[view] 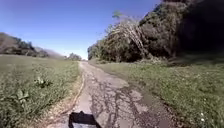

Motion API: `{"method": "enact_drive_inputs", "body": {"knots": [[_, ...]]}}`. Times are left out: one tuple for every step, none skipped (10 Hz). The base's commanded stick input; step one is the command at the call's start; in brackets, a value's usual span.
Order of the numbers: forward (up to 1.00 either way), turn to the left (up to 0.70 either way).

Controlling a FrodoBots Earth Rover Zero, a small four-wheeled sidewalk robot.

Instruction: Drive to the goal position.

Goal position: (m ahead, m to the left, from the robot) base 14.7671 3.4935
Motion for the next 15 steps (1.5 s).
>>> {"method": "enact_drive_inputs", "body": {"knots": [[0.5, 0.0], [0.5, 0.0], [0.5, 0.0], [0.5, 0.0], [0.5, 0.0], [0.5, 0.0], [0.5, 0.0], [0.5, 0.0], [0.5, 0.0], [0.5, 0.0], [0.5, 0.0], [0.5, 0.0], [0.5, 0.0], [0.5, 0.0], [0.5, 0.0]]}}
